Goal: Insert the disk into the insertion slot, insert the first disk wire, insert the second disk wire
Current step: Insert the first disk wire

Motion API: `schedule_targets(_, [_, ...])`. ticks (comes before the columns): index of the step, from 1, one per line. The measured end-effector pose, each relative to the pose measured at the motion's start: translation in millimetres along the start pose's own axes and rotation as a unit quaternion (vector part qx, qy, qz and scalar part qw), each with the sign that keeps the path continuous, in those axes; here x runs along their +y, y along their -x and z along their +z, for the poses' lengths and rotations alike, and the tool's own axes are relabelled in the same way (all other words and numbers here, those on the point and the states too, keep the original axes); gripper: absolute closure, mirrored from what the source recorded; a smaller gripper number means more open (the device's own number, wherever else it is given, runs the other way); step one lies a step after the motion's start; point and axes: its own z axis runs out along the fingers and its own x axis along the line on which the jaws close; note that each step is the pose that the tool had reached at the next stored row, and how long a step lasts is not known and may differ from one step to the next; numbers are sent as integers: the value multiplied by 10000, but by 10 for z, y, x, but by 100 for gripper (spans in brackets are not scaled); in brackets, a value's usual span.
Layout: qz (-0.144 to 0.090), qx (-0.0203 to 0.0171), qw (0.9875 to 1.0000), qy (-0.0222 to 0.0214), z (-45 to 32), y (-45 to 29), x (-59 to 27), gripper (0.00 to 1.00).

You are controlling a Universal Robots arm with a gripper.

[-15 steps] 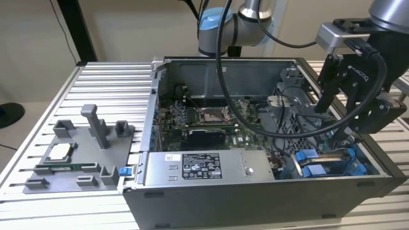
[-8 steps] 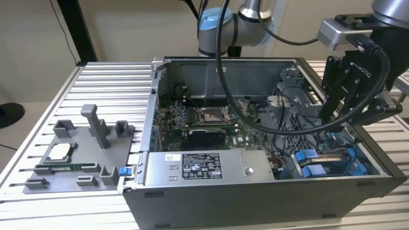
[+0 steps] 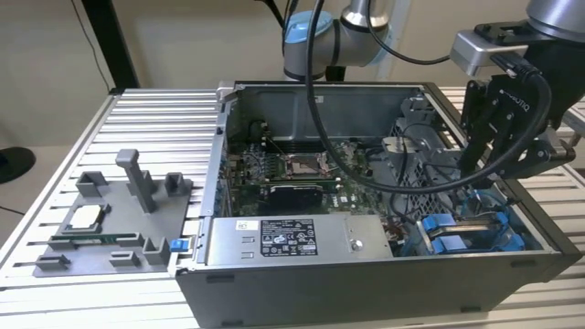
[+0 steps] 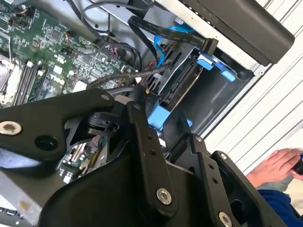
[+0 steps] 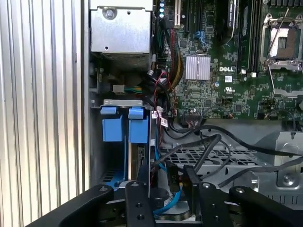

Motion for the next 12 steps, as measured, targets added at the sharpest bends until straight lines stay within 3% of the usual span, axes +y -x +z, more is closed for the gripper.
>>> schedule_targets(6, [5, 0, 10000, -18, 0, 24, 49, 0])
schedule_targets(9, [4, 0, 10000, -75, 0, 32, 49, 0])
schedule_targets(12, [-3, -1, 9999, -158, 0, 34, 49, 0])
